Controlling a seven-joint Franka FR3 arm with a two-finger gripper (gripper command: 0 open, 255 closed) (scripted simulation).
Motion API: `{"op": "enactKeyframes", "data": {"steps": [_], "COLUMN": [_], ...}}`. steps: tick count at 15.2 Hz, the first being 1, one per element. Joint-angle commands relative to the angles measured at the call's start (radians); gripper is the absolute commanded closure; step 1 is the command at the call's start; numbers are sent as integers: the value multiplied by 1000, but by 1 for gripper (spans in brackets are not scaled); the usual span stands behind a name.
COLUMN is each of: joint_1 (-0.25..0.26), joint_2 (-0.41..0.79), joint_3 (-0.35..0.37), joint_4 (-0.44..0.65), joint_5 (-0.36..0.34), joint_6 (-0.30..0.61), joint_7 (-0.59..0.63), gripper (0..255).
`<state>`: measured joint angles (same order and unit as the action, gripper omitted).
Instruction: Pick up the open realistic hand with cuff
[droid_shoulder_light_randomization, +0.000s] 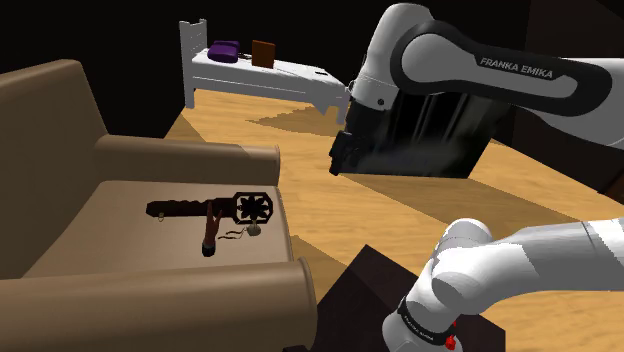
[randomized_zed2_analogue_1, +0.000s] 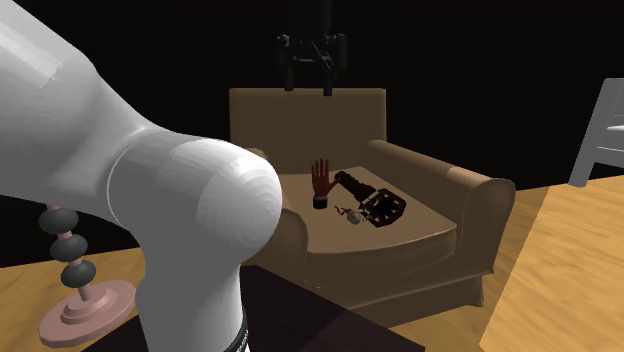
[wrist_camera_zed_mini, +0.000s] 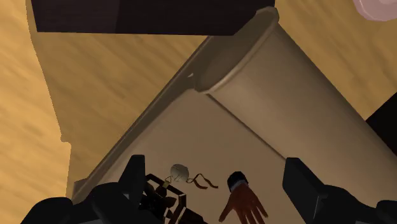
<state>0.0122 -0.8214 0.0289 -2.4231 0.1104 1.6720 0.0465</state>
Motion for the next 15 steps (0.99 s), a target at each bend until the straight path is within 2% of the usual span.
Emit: {"op": "enactKeyframes", "data": {"steps": [1,9,15], "joint_1": [0,-42,-80], "joint_2": [0,228,447], "joint_3": [0,148,238], "joint_4": [0,7,74], "joint_5": [0,114,153], "joint_6": [0,217,373], "joint_7": [0,320,552], "gripper": [0,0,0]}}
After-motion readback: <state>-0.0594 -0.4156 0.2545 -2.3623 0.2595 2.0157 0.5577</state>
